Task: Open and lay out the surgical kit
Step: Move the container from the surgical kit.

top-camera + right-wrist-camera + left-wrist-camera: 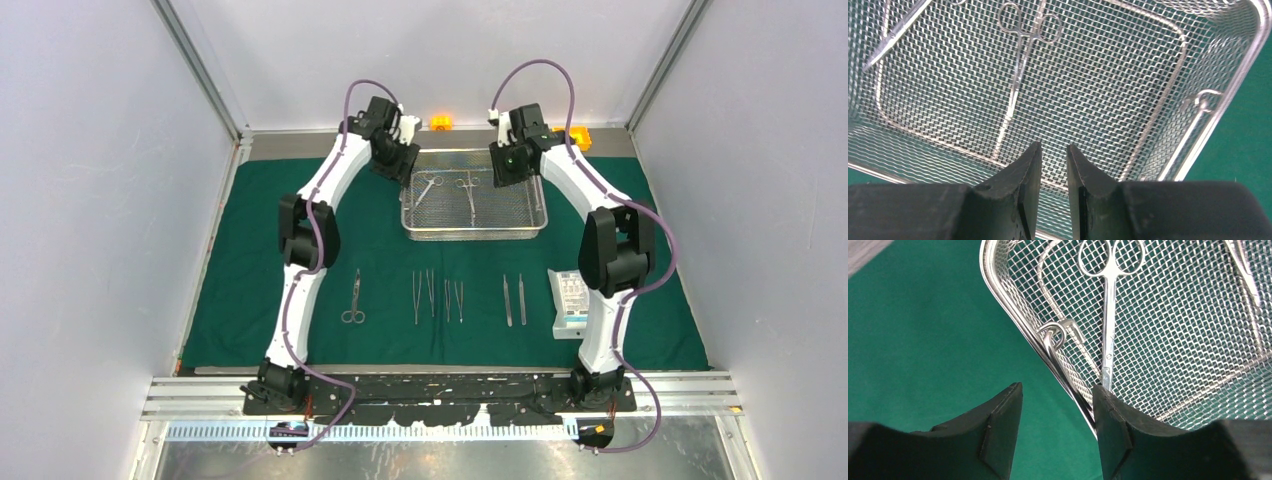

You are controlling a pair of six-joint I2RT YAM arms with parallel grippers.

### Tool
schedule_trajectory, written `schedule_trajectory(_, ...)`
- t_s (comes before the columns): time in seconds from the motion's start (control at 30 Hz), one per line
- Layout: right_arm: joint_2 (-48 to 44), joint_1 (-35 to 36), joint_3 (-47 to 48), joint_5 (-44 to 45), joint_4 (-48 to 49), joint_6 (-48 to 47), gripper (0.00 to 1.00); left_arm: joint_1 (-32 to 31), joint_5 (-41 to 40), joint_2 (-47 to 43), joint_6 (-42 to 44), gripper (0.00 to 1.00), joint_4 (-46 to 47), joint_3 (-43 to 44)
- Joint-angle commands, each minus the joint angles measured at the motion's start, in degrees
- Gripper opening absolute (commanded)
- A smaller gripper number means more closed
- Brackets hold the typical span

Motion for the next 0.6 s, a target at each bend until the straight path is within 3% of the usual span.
schedule_trajectory(0.0,-3.4,-1.0,-0.9,-2.6,1.3,-0.4,0.3,2.7,-6.1,1.7,8.3,0.55,-6.3,2.4)
schedule_trajectory(0.43,-3.3,-2.0,-2.1,-5.2,1.2,-0.3,0.3,8.9,-7.8,-0.6,11.6,0.53,-7.3,-1.4)
schedule_trajectory(0.57,-3.3,-2.1,-1.9,-6.1,1.2,-0.3,0.3,9.6,-7.8,-1.9,13.1,0.59,-6.2,-1.2)
